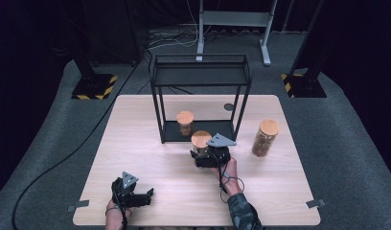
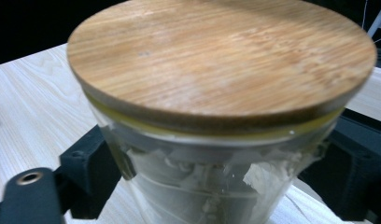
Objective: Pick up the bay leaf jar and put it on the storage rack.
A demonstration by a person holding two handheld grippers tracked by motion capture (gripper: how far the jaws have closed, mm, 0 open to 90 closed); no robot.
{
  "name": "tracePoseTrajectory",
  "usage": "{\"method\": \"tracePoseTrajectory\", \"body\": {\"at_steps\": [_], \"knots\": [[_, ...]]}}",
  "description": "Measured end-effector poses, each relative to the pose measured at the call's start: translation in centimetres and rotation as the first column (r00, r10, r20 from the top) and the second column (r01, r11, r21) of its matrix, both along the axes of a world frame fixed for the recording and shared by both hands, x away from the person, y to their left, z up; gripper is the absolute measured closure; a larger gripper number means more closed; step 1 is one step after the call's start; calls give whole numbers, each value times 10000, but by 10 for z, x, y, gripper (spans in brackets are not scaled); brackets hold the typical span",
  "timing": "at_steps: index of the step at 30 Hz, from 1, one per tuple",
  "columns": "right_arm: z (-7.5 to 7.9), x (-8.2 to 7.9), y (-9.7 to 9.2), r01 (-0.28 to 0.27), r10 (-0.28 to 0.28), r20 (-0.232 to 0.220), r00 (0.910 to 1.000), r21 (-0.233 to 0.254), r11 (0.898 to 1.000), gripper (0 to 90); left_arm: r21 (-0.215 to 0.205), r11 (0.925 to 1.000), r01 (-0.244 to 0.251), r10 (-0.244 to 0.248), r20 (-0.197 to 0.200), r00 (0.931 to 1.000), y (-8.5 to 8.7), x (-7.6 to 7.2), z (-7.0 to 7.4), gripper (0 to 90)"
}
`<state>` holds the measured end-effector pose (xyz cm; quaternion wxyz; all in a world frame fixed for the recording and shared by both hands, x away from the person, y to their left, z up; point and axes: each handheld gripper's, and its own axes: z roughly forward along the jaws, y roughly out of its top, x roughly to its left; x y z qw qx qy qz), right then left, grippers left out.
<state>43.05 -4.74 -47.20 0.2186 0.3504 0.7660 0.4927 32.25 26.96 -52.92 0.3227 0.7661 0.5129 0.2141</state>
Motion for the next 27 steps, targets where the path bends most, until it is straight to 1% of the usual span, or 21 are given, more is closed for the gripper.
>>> {"method": "tracePoseTrajectory", "body": {"at_steps": [2, 6, 14, 20, 27], "knots": [[0, 0, 0, -49, 49, 22, 10000, 82, 10000, 193, 3, 10000, 8, -8, 0, 10000, 0, 0, 0, 21], [0, -1, 2, -58, 57, 168, 9998, 56, 10000, 241, 0, 10000, 14, -14, 1, 10000, 0, 0, 0, 22], [-1, -2, 1, -99, 97, 286, 9995, 93, 9999, 248, 2, 10000, 17, -17, 1, 10000, 0, 0, 0, 22], [-2, -3, 1, -33, 27, 384, 9993, 140, 9999, 249, -3, 10000, 17, -17, 4, 10000, 0, 0, 0, 22], [-3, -4, 1, -14, 7, 414, 9991, 161, 9999, 250, -5, 10000, 17, -17, 4, 10000, 0, 0, 0, 23]]}}
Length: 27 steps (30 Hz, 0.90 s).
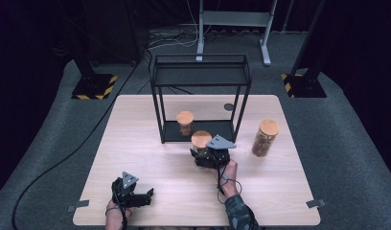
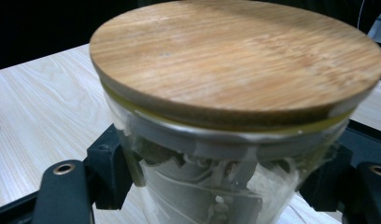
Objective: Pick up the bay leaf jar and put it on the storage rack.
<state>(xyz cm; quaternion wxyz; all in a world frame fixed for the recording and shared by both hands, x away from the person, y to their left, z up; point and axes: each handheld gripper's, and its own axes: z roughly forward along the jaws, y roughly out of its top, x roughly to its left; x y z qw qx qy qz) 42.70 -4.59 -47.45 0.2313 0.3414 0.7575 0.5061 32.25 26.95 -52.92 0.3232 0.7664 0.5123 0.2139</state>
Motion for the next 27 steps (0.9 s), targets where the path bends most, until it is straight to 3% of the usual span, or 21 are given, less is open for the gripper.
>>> {"method": "tracePoseTrajectory", "body": {"at_steps": [27], "knots": [[3, 0, 0, 191, -190, 101, 9998, -104, 9998, 250, -10, 10000, -5, 5, 2, 10000, 0, 0, 0, 23]]}}
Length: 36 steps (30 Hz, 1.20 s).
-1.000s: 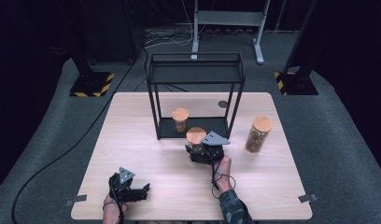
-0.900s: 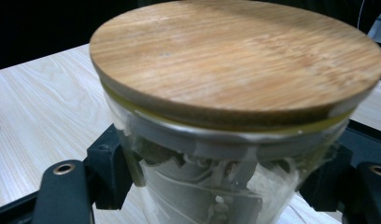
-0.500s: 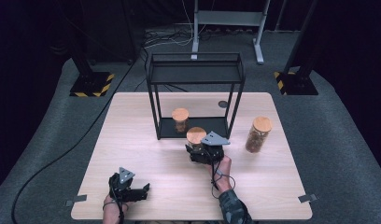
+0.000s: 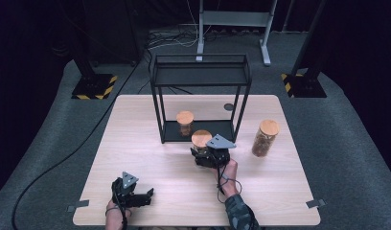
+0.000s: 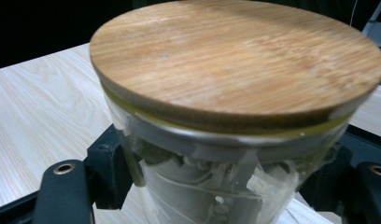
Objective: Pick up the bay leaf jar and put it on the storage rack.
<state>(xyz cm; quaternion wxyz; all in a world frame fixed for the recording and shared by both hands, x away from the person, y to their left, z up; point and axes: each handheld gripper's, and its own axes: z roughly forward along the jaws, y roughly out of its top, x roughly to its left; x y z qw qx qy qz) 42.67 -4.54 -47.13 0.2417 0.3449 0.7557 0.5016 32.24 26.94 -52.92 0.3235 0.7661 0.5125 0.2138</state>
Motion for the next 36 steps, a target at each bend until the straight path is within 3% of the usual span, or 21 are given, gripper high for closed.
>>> {"method": "tracePoseTrajectory", "body": {"at_steps": [10, 27, 36], "knots": [[4, 3, -3, 87, -86, -39, 10000, 61, 9999, 250, -3, 10000, 0, 0, 0, 10000, 0, 0, 0, 24], [14, 17, -2, 36, -33, 133, 9999, -263, 9996, 250, -1, 10000, 3, -3, -1, 10000, 0, 0, 0, 24], [17, 26, -4, 102, -101, 125, 9999, -86, 9999, 250, 0, 10000, 6, -6, 1, 10000, 0, 0, 0, 24]]}}
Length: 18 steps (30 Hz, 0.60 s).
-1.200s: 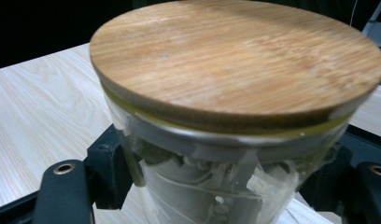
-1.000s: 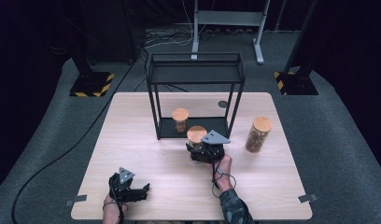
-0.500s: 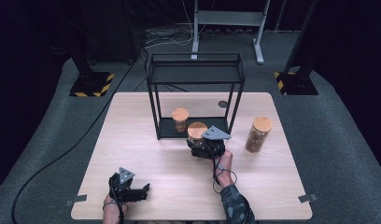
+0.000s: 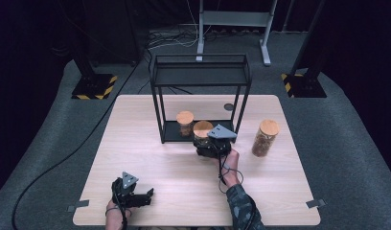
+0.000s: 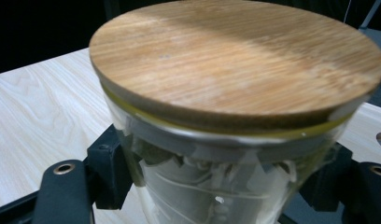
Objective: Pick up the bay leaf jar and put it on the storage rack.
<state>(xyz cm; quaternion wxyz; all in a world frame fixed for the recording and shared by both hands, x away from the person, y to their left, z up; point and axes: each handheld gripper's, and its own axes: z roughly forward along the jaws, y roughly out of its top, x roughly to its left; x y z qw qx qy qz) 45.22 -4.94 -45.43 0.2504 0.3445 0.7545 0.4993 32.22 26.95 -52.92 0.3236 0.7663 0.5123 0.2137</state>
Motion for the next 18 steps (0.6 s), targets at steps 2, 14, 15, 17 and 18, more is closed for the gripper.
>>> {"method": "tracePoseTrajectory", "body": {"at_steps": [2, 14, 15, 17, 18], "knots": [[2, 1, 0, 25, -25, 17, 10000, -5, 10000, 250, -3, 10000, -4, 4, 0, 10000, 0, 0, 0, 24], [10, 11, 0, 49, -48, 187, 9998, -87, 9999, 250, -1, 10000, -1, 1, -1, 10000, 0, 0, 0, 24], [11, 12, 0, 45, -44, 209, 9998, -85, 10000, 250, -1, 10000, -1, 1, -1, 10000, 0, 0, 0, 24], [12, 13, 2, 33, -30, 227, 9997, -134, 9999, 250, -7, 10000, -5, 5, 0, 10000, 0, 0, 0, 24], [13, 14, 2, 33, -29, 236, 9997, -158, 9999, 250, 1, 10000, 1, -1, -2, 10000, 0, 0, 0, 24]]}}
